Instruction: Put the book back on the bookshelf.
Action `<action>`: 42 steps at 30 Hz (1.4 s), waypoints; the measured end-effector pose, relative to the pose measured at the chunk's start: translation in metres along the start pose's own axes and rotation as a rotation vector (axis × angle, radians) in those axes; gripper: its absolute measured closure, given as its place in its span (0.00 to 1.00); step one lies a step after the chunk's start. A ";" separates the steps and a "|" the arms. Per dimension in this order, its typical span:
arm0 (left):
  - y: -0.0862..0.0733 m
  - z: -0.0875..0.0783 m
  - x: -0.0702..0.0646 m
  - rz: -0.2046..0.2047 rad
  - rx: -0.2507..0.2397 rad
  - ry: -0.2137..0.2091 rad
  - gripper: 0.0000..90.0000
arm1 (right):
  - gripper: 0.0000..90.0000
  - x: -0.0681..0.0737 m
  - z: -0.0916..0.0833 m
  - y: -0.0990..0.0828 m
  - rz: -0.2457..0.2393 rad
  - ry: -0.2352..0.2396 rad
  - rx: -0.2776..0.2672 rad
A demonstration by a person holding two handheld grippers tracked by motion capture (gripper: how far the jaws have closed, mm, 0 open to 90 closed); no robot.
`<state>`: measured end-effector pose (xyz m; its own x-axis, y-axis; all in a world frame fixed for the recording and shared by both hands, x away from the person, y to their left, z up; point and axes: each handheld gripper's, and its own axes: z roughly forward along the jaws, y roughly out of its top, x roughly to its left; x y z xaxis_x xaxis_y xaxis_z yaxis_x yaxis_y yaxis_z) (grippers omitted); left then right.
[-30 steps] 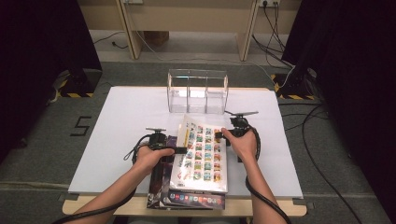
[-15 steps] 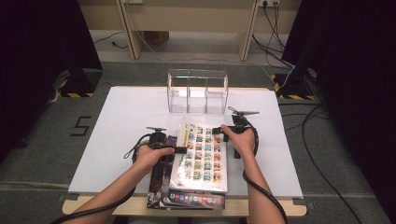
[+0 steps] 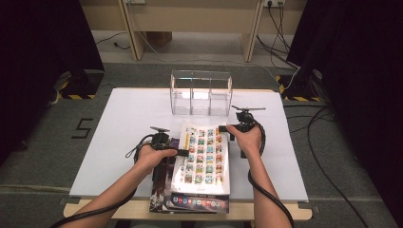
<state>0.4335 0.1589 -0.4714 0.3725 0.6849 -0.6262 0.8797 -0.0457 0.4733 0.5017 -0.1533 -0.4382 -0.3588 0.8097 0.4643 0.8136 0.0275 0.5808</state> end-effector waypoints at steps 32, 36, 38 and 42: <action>-0.029 -0.071 0.017 0.006 -0.262 0.051 0.54 | 0.82 0.047 -0.037 0.016 0.002 0.134 -0.061; -0.037 -0.081 0.028 0.015 -0.301 0.100 0.53 | 0.82 0.054 -0.040 0.017 -0.024 0.114 -0.070; -0.040 -0.085 0.034 -0.001 -0.323 0.097 0.53 | 0.82 0.057 -0.042 0.017 -0.038 0.105 -0.078; -0.047 -0.091 0.037 -0.024 -0.336 0.089 0.53 | 0.82 0.064 -0.050 0.020 -0.068 0.084 -0.099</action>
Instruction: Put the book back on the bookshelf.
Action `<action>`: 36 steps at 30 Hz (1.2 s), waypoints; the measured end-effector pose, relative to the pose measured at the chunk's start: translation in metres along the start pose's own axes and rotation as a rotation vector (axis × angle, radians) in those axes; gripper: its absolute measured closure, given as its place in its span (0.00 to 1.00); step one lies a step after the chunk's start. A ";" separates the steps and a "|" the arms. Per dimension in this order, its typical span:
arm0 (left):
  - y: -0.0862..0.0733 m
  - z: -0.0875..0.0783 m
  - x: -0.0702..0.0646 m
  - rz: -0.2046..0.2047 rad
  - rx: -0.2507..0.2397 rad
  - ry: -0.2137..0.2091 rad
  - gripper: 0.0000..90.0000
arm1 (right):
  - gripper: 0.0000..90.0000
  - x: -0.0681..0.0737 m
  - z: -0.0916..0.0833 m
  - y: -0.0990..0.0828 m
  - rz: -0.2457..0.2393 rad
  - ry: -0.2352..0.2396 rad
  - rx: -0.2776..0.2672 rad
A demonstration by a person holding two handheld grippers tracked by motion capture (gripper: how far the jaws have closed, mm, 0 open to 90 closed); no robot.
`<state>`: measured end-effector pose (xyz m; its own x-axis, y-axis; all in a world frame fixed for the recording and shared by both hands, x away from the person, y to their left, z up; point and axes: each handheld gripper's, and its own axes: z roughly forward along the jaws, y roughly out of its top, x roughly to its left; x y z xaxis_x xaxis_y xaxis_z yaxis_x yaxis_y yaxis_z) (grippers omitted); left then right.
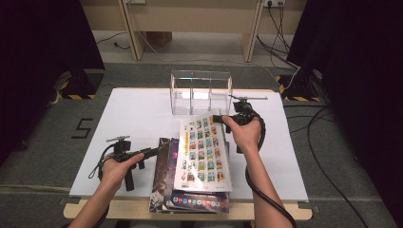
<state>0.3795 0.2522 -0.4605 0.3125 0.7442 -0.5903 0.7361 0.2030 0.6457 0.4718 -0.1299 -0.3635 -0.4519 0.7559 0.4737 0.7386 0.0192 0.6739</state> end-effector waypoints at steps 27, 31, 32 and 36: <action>0.000 -0.016 0.014 0.087 -0.056 0.132 0.50 | 0.82 0.030 -0.042 0.021 -0.136 -0.136 -0.186; -0.001 -0.015 0.014 0.086 -0.055 0.133 0.50 | 0.82 0.032 -0.048 0.033 -0.161 -0.166 -0.223; -0.001 -0.016 0.014 0.086 -0.057 0.133 0.50 | 0.82 0.032 -0.050 0.037 -0.163 -0.183 -0.233; 0.000 -0.017 0.015 0.082 -0.062 0.135 0.49 | 0.82 0.033 -0.055 0.050 -0.165 -0.244 -0.273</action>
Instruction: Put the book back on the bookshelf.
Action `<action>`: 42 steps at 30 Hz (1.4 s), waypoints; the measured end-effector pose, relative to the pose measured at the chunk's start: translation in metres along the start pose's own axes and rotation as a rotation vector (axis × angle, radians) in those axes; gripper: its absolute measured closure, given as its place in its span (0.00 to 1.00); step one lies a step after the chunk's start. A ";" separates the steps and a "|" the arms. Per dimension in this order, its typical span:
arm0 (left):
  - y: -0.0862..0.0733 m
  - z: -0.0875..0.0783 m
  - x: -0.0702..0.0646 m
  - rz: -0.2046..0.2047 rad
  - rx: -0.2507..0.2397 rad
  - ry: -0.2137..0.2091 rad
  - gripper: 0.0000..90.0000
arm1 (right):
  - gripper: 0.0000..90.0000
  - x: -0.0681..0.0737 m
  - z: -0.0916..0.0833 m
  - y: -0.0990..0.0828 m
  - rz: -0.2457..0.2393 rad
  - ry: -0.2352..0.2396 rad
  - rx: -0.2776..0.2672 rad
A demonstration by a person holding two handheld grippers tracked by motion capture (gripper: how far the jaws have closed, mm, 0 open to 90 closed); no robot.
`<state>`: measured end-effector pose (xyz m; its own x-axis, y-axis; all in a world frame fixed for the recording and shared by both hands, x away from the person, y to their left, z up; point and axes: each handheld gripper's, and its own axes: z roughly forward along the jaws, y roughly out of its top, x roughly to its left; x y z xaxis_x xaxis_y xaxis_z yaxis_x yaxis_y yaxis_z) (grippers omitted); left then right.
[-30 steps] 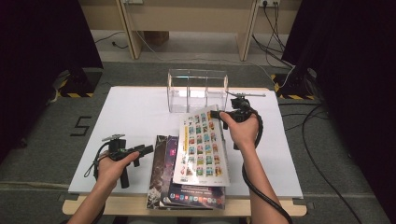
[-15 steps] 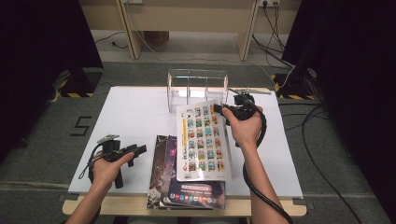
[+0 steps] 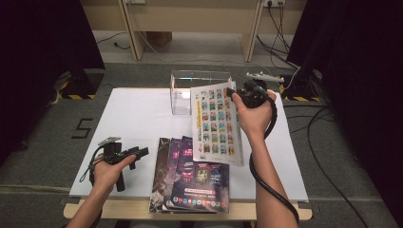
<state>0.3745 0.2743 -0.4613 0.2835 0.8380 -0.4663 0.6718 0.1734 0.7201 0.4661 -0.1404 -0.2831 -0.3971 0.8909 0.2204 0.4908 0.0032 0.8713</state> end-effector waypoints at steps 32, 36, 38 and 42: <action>0.001 -0.003 0.003 -0.005 -0.011 -0.005 0.49 | 0.82 -0.008 0.013 0.043 0.005 -0.201 -0.079; 0.002 -0.003 0.003 -0.004 -0.011 -0.008 0.49 | 0.82 -0.005 0.020 0.047 0.006 -0.186 -0.084; 0.002 -0.003 0.003 -0.004 -0.012 -0.007 0.49 | 0.82 -0.006 0.023 0.048 0.013 -0.185 -0.086; 0.001 -0.003 0.003 -0.008 -0.011 -0.006 0.49 | 0.82 -0.007 0.027 0.052 0.021 -0.188 -0.098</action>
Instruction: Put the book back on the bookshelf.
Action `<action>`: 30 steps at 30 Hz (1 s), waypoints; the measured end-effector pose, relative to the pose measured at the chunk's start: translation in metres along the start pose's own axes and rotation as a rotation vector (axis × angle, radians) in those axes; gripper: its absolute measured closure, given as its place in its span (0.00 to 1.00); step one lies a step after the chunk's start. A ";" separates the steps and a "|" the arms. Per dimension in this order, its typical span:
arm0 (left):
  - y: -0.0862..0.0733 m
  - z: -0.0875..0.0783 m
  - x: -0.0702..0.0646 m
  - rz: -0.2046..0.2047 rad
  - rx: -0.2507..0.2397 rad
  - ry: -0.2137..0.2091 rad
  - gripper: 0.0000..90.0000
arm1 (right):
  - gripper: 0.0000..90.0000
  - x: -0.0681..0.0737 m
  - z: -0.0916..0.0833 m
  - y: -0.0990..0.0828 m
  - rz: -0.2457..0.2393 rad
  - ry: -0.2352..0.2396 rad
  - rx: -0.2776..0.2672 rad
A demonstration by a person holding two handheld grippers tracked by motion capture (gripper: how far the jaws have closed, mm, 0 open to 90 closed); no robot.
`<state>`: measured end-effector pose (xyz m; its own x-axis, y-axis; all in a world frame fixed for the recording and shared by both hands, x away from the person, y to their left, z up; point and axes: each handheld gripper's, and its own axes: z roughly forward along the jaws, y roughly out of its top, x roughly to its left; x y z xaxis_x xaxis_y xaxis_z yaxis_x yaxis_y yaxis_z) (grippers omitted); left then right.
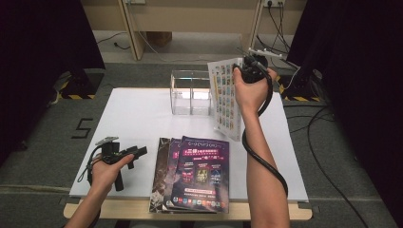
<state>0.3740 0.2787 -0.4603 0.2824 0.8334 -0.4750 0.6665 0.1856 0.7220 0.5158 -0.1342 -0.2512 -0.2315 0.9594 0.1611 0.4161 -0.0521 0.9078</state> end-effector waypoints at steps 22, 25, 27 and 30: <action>-0.001 0.000 0.002 -0.002 0.003 0.003 0.50 | 0.82 -0.002 0.031 0.025 0.020 0.005 -0.086; -0.001 0.001 0.003 -0.003 0.002 0.001 0.50 | 0.82 -0.003 0.039 0.029 0.009 0.007 -0.097; -0.001 0.001 0.003 -0.004 0.000 0.003 0.50 | 0.82 -0.002 0.043 0.030 0.001 0.006 -0.106; -0.001 0.001 0.003 -0.007 0.001 0.002 0.50 | 0.82 -0.002 0.049 0.028 -0.007 0.007 -0.128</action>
<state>0.3750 0.2808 -0.4629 0.2760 0.8331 -0.4793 0.6691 0.1915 0.7181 0.5711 -0.1238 -0.2447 -0.2399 0.9580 0.1571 0.2987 -0.0812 0.9509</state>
